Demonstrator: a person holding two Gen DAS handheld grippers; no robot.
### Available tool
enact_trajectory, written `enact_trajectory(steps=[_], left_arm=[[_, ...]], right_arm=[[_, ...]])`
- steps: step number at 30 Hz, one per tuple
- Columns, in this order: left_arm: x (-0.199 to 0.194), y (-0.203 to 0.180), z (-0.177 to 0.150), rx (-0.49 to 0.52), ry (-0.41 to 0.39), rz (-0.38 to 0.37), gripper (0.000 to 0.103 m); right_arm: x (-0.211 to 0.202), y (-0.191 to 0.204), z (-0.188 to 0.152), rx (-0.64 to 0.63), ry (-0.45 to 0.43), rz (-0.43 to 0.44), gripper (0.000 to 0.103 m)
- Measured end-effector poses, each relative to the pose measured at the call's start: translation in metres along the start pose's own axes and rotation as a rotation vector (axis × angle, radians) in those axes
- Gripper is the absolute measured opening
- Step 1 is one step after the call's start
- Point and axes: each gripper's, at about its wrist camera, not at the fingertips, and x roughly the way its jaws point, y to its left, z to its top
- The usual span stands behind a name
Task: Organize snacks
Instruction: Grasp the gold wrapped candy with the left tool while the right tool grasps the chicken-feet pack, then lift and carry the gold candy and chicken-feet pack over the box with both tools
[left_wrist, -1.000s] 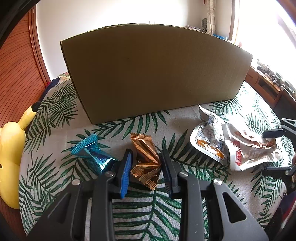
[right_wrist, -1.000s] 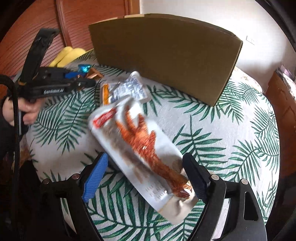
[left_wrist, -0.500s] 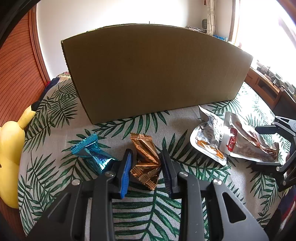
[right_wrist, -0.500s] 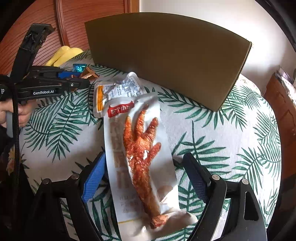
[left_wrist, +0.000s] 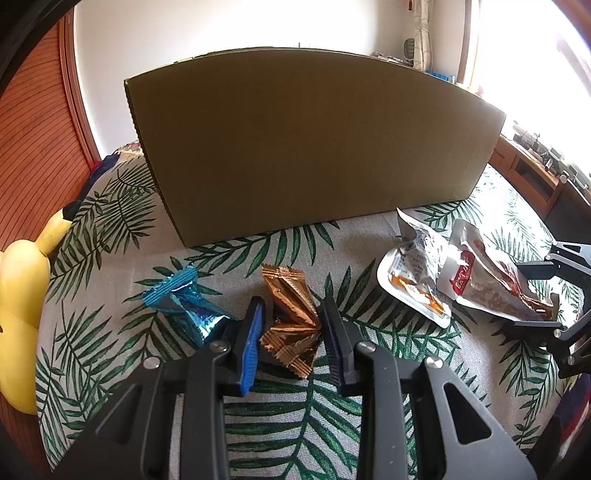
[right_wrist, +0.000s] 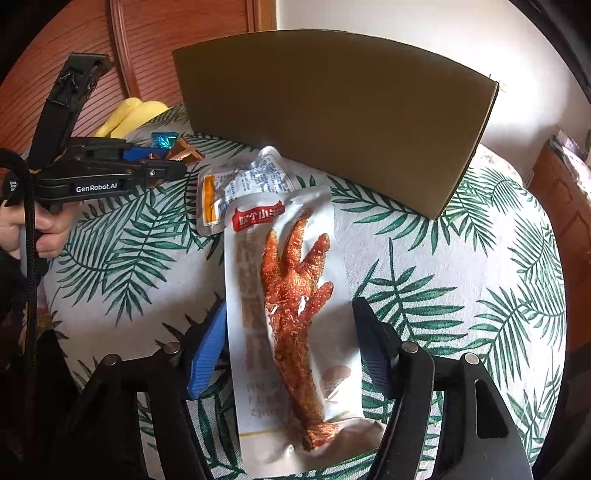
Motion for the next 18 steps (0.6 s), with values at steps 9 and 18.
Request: enact_trajectory(steps=[9, 18], left_arm=[[0.000, 0.000, 0.000, 0.000, 0.000, 0.000, 0.030], [0.000, 0.000, 0.000, -0.001, -0.002, 0.002, 0.030]], right_arm=[[-0.010, 0.000, -0.004, 0.029, -0.030, -0.013, 0.055], [-0.022, -0.002, -0.008, 0.053, -0.066, -0.037, 0.049]])
